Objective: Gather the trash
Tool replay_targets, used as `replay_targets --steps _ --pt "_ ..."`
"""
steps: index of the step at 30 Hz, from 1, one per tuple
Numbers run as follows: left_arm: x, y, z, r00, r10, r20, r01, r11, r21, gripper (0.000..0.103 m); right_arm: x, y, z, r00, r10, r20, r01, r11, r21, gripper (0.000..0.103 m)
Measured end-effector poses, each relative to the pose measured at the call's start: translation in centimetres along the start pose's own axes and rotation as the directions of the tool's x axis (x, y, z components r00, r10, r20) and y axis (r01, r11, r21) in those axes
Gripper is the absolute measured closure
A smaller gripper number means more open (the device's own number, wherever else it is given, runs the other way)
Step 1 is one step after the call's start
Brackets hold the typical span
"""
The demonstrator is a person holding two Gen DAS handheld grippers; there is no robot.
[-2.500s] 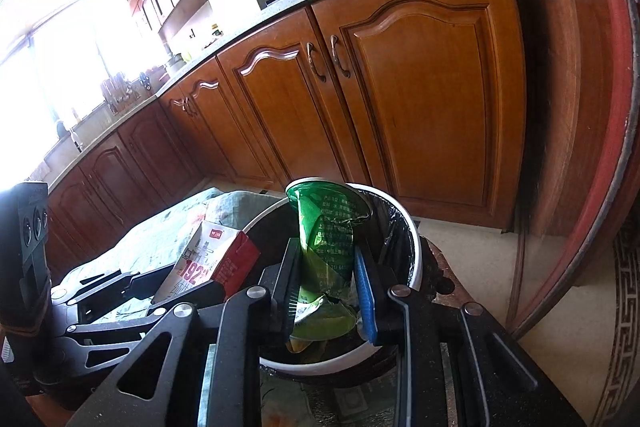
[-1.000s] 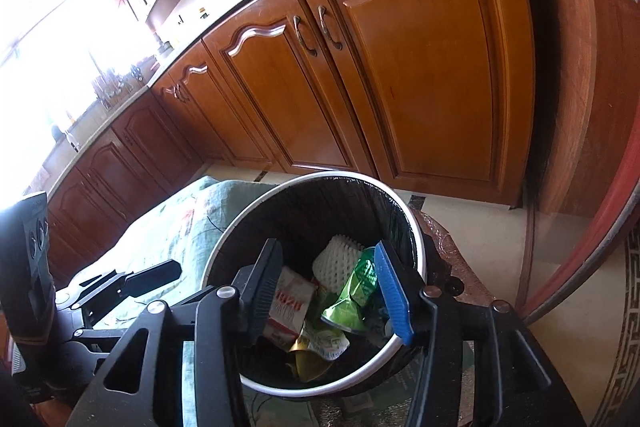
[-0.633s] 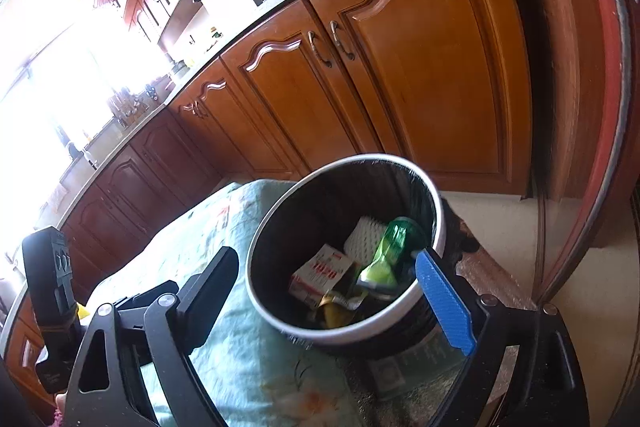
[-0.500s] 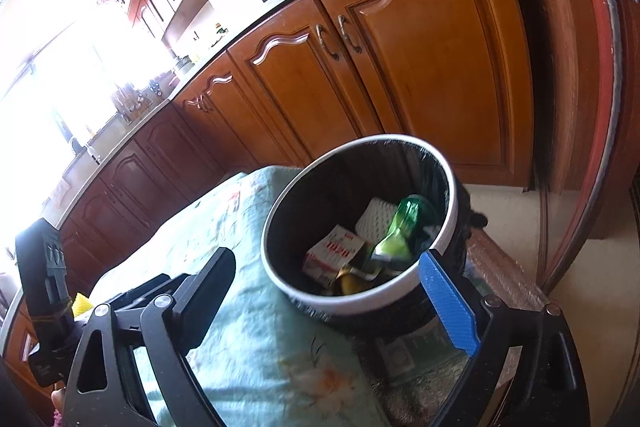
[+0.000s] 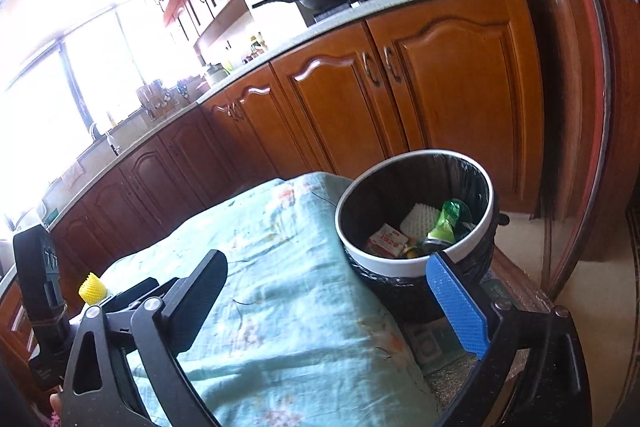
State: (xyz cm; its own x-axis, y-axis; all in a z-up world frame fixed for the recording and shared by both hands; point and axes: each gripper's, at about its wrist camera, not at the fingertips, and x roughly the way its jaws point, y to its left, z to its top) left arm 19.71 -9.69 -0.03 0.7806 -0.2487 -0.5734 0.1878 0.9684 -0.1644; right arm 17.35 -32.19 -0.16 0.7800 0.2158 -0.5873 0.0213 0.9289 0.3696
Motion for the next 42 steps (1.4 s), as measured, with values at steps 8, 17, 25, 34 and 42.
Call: replay_targets --steps 8,17,25,34,42 --pt "-4.3 1.4 -3.7 0.982 0.064 0.179 -0.067 0.998 0.009 0.001 -1.9 3.4 -2.2 0.983 -0.091 0.162 0.111 0.987 -0.119 0.000" --pt "-4.7 -0.1 -6.4 0.966 0.133 0.222 -0.154 0.985 0.083 0.001 -0.5 4.0 -4.7 0.972 -0.110 0.208 0.151 0.969 -0.193 0.000" --pt "-4.3 0.5 -6.3 0.965 0.131 0.226 -0.153 0.985 0.080 0.001 -0.4 4.2 -5.1 0.971 -0.093 0.219 0.138 0.969 -0.203 0.000" --pt "-4.2 1.8 -5.7 0.967 0.134 0.217 -0.150 0.987 0.062 0.001 -0.1 4.5 -5.6 0.974 -0.086 0.211 0.133 0.966 -0.221 0.000" --pt "-4.2 2.4 -5.5 0.967 0.118 0.226 -0.134 0.989 0.056 0.001 -0.3 4.8 -5.7 0.973 -0.074 0.221 0.126 0.965 -0.230 0.000"
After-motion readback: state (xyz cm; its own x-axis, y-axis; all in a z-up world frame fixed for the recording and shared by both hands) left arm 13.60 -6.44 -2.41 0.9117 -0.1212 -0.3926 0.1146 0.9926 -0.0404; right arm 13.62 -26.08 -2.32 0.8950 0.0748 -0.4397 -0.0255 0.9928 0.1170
